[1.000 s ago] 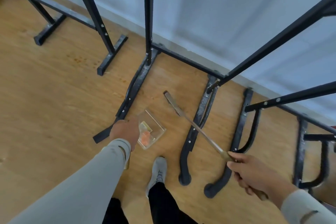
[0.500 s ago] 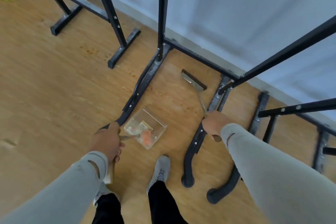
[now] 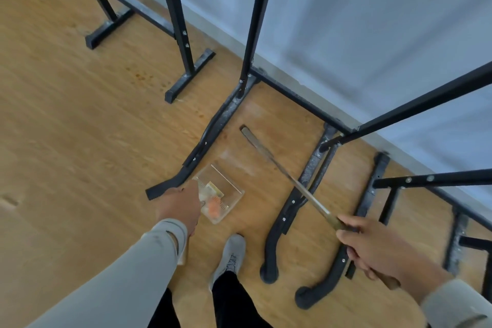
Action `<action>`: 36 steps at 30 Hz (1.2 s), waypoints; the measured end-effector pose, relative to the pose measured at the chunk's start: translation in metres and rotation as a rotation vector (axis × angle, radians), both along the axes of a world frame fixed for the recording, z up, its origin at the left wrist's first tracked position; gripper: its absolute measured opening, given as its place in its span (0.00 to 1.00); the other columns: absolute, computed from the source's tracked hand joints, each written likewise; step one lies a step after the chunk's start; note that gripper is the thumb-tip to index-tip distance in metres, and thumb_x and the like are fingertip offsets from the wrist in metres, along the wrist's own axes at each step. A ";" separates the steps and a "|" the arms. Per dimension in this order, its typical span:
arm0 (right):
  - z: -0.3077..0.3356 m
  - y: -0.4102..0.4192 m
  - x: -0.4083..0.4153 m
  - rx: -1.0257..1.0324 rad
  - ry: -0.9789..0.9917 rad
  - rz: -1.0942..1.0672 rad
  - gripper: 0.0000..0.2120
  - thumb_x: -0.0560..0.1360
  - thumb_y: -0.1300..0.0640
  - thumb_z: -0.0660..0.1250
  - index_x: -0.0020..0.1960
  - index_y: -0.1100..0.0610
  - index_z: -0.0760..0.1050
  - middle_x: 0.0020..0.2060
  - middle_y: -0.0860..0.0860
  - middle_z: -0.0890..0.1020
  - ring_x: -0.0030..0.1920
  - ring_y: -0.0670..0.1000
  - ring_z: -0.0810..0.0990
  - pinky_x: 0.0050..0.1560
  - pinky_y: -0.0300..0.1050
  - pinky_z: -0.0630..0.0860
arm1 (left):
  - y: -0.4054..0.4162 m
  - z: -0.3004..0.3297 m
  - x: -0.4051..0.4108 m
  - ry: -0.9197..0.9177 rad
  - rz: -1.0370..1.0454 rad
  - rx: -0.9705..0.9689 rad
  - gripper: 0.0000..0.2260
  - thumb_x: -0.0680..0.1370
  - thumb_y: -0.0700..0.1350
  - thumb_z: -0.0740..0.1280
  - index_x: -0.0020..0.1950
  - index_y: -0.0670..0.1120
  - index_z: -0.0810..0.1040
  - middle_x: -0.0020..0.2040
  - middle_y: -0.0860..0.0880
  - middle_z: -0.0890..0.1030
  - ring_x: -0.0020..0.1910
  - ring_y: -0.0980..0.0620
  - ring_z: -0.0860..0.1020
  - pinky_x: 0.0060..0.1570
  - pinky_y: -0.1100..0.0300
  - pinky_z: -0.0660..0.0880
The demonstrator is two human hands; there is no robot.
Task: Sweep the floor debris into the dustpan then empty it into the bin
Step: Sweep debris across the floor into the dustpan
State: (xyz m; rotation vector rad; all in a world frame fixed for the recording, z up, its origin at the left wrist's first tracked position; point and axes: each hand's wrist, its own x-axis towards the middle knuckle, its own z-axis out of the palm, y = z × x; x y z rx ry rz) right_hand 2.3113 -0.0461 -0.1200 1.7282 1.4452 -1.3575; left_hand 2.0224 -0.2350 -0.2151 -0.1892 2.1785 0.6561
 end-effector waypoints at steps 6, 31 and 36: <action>-0.072 0.088 -0.118 0.231 -0.066 0.340 0.16 0.81 0.64 0.56 0.64 0.69 0.75 0.31 0.55 0.73 0.27 0.51 0.70 0.16 0.35 0.66 | -0.001 -0.003 -0.002 -0.071 0.178 0.004 0.11 0.76 0.49 0.60 0.44 0.43 0.74 0.38 0.43 0.78 0.31 0.45 0.70 0.32 0.56 0.70; 0.017 0.030 0.015 0.012 -0.121 0.548 0.27 0.83 0.50 0.61 0.80 0.41 0.59 0.23 0.46 0.73 0.22 0.47 0.70 0.24 0.41 0.69 | -0.063 0.028 -0.003 -0.112 0.093 0.073 0.12 0.79 0.51 0.62 0.46 0.42 0.73 0.34 0.41 0.80 0.21 0.49 0.68 0.24 0.59 0.70; -0.034 0.027 -0.052 0.172 -0.103 0.761 0.24 0.82 0.56 0.58 0.78 0.50 0.65 0.42 0.44 0.78 0.37 0.43 0.75 0.42 0.38 0.72 | -0.099 0.032 -0.013 -0.117 0.109 0.073 0.12 0.77 0.50 0.62 0.46 0.41 0.74 0.36 0.40 0.83 0.20 0.50 0.68 0.22 0.58 0.69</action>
